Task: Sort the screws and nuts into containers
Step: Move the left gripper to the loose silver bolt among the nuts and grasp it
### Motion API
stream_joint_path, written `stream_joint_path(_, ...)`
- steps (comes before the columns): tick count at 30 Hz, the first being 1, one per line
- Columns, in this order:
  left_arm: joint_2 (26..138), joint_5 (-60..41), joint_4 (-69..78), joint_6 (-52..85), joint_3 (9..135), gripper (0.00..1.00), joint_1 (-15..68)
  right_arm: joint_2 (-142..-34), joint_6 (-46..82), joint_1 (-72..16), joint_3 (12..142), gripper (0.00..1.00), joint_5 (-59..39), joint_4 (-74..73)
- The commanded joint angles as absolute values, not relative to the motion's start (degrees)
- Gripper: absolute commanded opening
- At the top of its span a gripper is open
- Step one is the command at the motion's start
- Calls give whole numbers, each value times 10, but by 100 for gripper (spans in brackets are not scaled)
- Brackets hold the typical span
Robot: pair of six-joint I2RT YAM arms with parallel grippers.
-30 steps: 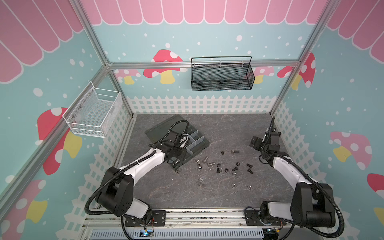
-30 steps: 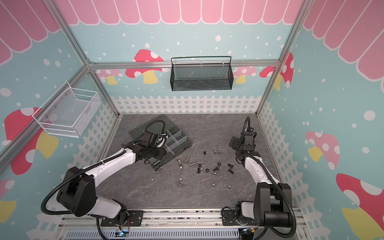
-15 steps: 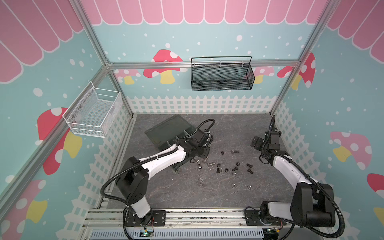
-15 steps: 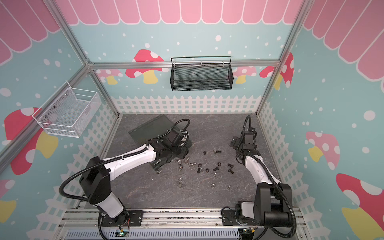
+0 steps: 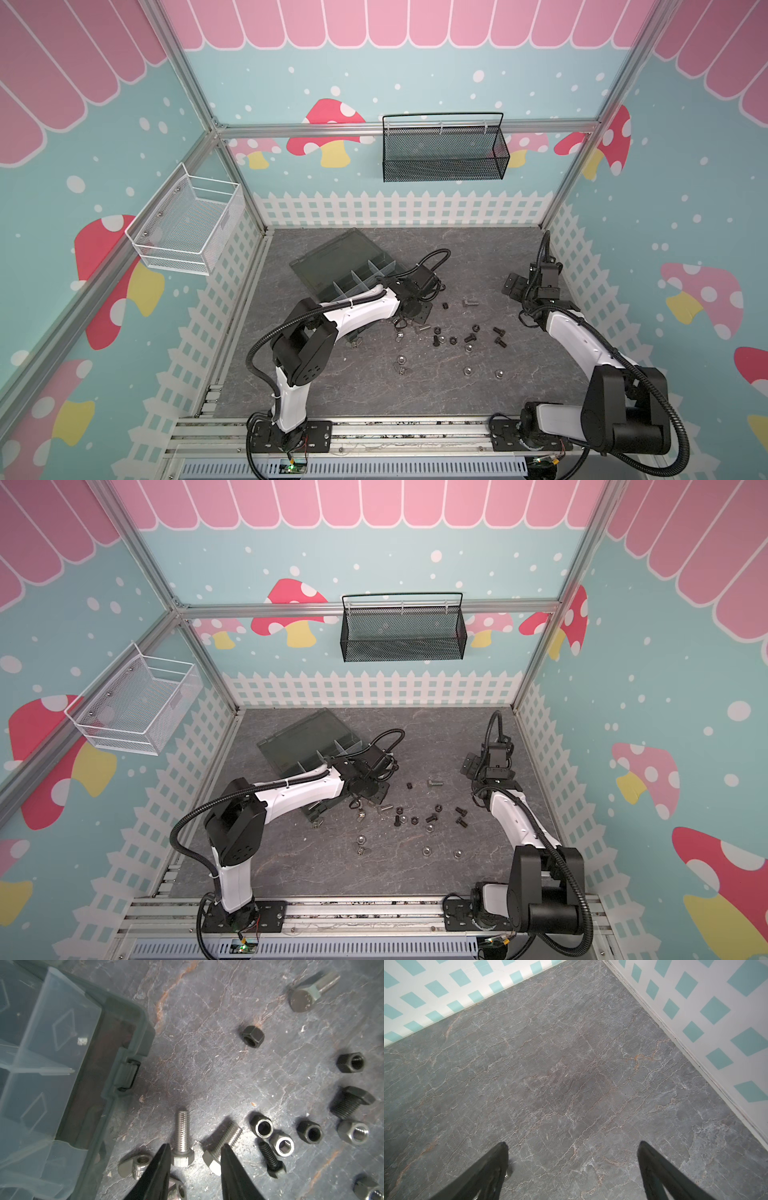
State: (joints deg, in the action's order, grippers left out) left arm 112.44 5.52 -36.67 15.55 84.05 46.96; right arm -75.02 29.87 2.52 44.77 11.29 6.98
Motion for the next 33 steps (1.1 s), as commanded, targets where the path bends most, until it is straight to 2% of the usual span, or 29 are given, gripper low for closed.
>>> stream_joint_path(1,1139,54,-382,163,856,40,471,-750,308,22,451,98,125,77)
stream_joint_path(22,1206,70,-402,159,883,38,469,-751,308,22,445,98,126,78)
stream_joint_path(33,1217,71,-422,157,884,31,458,-748,308,22,445,98,129,79)
